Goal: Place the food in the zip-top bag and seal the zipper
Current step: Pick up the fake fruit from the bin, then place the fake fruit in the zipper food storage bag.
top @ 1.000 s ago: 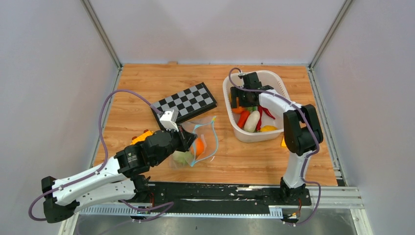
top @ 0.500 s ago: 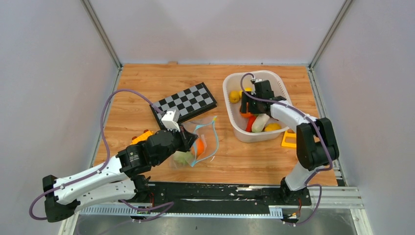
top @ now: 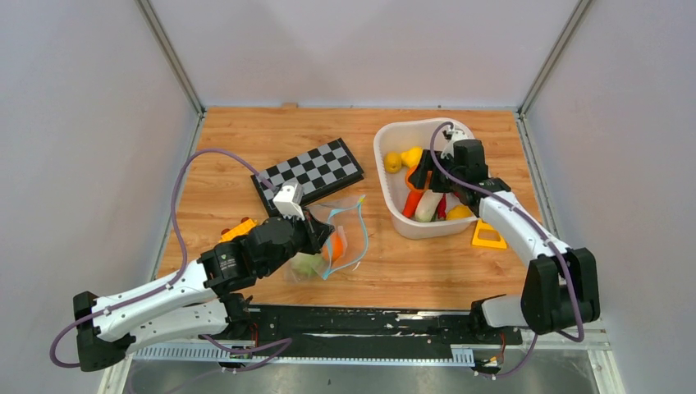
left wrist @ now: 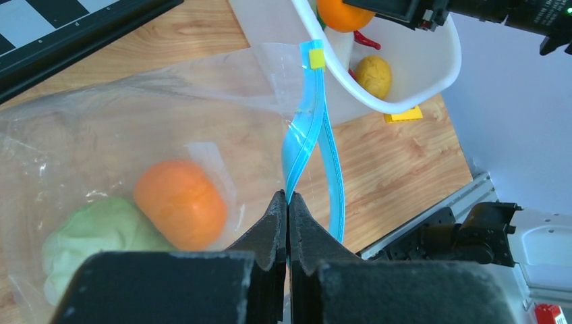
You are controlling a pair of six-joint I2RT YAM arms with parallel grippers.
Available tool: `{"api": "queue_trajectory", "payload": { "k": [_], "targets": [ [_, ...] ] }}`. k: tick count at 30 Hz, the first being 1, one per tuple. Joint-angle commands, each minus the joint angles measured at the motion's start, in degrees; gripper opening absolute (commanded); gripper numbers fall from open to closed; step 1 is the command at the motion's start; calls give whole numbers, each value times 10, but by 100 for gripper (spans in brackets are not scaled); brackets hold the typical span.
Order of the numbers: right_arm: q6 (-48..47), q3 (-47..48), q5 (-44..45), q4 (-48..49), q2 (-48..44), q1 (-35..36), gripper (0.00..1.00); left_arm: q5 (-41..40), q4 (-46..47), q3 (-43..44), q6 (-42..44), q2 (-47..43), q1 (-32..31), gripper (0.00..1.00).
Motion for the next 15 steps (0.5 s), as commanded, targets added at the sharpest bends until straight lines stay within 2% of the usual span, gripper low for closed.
{"api": "queue_trajectory", "payload": {
  "k": [1, 8, 15],
  "targets": [
    [35, -27, -68, 49, -49, -1, 60, 0, 17, -1, 1, 0, 1, 0],
    [74, -64, -133, 84, -111, -2, 60, 4, 21, -5, -3, 0, 1, 0],
    [91, -90, -275, 144, -175, -1, 60, 6, 26, -1, 0, 8, 1, 0]
  ]
}}
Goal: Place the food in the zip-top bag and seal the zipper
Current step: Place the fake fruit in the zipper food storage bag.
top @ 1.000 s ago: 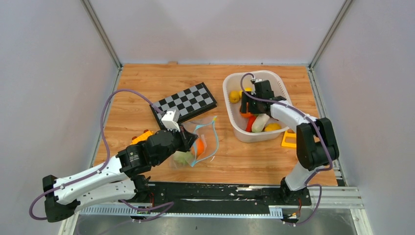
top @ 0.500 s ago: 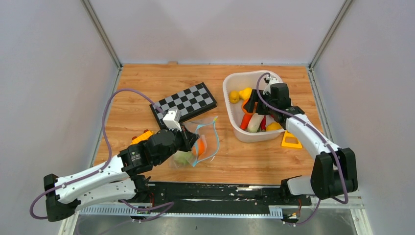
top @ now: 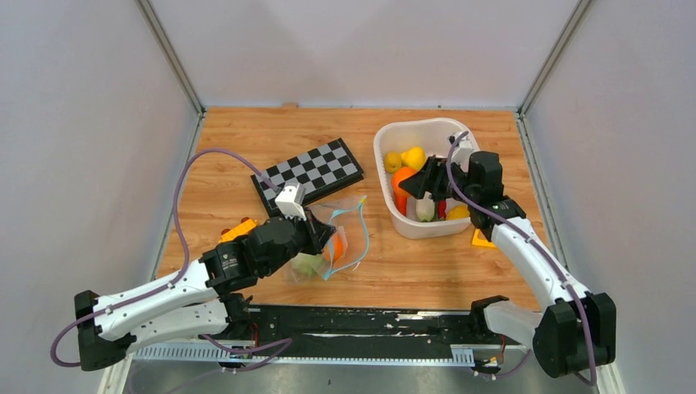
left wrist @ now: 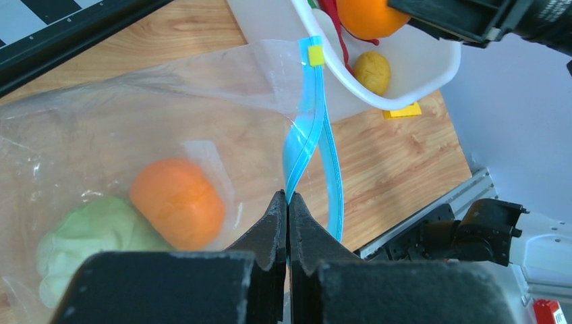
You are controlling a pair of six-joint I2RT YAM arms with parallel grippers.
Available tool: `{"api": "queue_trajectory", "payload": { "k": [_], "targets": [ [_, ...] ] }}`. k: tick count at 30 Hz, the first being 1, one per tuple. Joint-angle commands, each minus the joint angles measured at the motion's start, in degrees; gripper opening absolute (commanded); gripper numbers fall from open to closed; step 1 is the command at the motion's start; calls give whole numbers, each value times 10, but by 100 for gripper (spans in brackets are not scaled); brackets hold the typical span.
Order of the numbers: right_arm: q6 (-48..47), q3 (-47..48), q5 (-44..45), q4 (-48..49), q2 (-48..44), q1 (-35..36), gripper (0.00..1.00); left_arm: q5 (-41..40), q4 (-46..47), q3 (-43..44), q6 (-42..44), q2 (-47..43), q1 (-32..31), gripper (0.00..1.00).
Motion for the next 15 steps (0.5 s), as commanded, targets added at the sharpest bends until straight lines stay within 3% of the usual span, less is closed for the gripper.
{"api": "queue_trajectory", "payload": {
  "k": [1, 9, 15],
  "targets": [
    [25, -12, -130, 86, -51, 1, 60, -1, 23, 2, 0, 6, 1, 0],
    [-7, -42, -220, 104, -82, 30, 58, 7, 33, 5, 2, 23, 0, 0],
    [-76, -12, -262, 57, -71, 111, 58, 4, 34, 4, 1, 21, 1, 0]
  ]
}}
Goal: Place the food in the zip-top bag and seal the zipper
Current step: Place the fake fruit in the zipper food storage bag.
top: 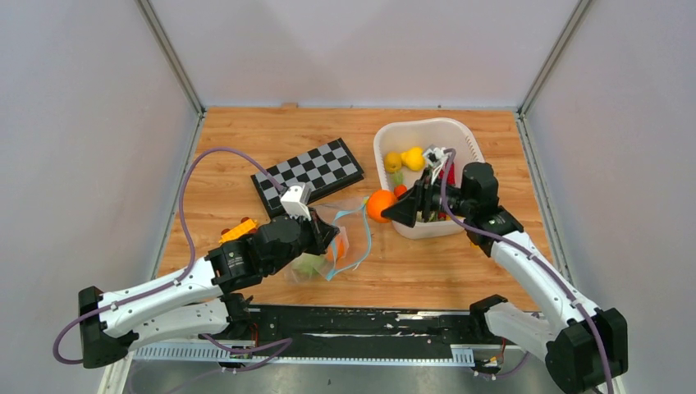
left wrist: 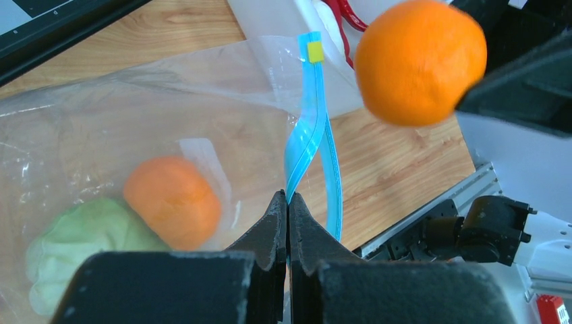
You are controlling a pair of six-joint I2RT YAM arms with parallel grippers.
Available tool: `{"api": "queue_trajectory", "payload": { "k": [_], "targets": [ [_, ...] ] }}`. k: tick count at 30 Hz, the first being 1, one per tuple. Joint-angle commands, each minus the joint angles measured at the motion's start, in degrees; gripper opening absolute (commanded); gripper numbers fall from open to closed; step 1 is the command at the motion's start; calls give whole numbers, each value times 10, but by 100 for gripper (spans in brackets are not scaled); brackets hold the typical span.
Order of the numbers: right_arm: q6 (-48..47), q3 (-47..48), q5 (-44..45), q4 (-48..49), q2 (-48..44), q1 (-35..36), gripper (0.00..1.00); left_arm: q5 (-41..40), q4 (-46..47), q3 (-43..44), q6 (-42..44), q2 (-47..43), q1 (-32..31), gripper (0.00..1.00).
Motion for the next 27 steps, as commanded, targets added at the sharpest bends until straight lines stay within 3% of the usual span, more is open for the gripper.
{"api": "queue_trajectory", "payload": {
  "k": [1, 8, 15, 27],
  "targets": [
    [-73, 34, -51, -21, 3, 66, 58, -8, 21, 4, 1, -4, 0, 0],
    [-128, 64, -16, -77, 12, 144, 58, -8, 17, 6, 2, -5, 0, 0],
    [-157, 90, 88, -138, 40, 188, 59, -2, 18, 13, 2, -5, 1, 0],
    [-179, 97, 361, -98, 43, 302, 61, 7, 9, 38, 2, -27, 1, 0]
  ]
}}
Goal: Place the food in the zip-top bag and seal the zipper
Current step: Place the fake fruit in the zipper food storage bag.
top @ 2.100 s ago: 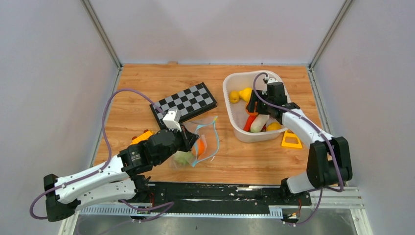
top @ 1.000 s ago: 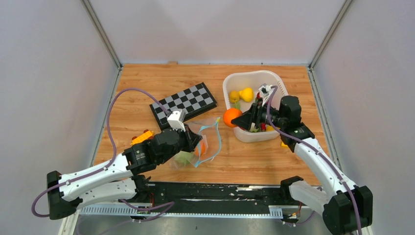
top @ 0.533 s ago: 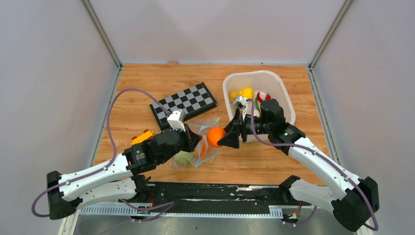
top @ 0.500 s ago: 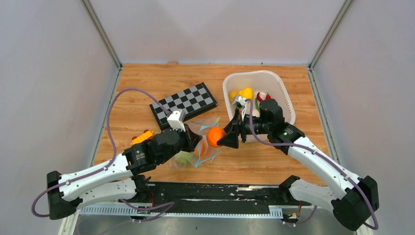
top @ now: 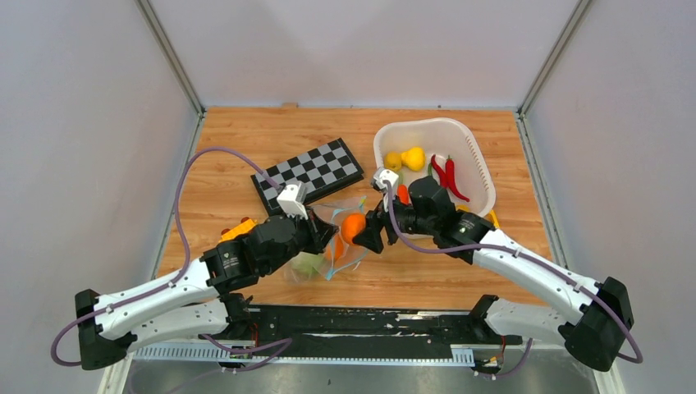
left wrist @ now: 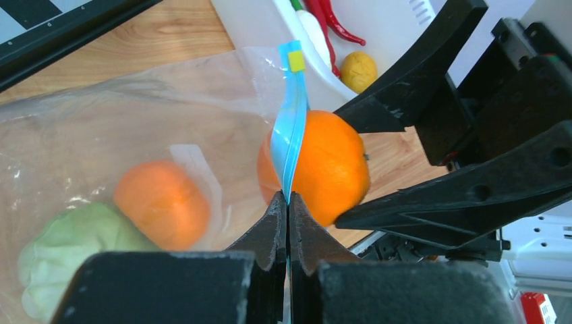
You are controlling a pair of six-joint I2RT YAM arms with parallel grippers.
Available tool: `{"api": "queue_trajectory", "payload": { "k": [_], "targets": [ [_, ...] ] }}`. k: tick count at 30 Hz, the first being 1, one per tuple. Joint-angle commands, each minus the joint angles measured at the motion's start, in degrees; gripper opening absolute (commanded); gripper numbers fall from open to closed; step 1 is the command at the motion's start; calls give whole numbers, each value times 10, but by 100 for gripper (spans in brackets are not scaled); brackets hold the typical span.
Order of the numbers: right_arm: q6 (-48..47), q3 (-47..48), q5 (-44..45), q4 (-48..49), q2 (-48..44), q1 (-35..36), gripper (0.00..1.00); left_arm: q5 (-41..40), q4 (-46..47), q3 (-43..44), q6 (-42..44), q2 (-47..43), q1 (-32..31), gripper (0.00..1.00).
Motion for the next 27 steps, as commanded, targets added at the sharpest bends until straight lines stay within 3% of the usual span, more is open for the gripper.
{"api": "queue_trajectory", "payload": {
  "k": [1, 10, 17, 22, 27],
  "targets": [
    [-28, 26, 141, 44, -4, 42, 61, 2, 9, 35, 2, -15, 1, 0],
    [-83, 30, 215, 110, 13, 112, 63, 0, 6, 45, -10, -20, 1, 0],
    [-66, 45, 226, 134, 74, 126, 65, -6, 12, 39, -22, -35, 1, 0],
    [-31, 20, 266, 195, 74, 130, 68, -29, 9, 26, -29, -52, 1, 0],
    [-21, 11, 250, 226, 90, 130, 69, -48, 3, 13, -37, -69, 1, 0]
  ]
}}
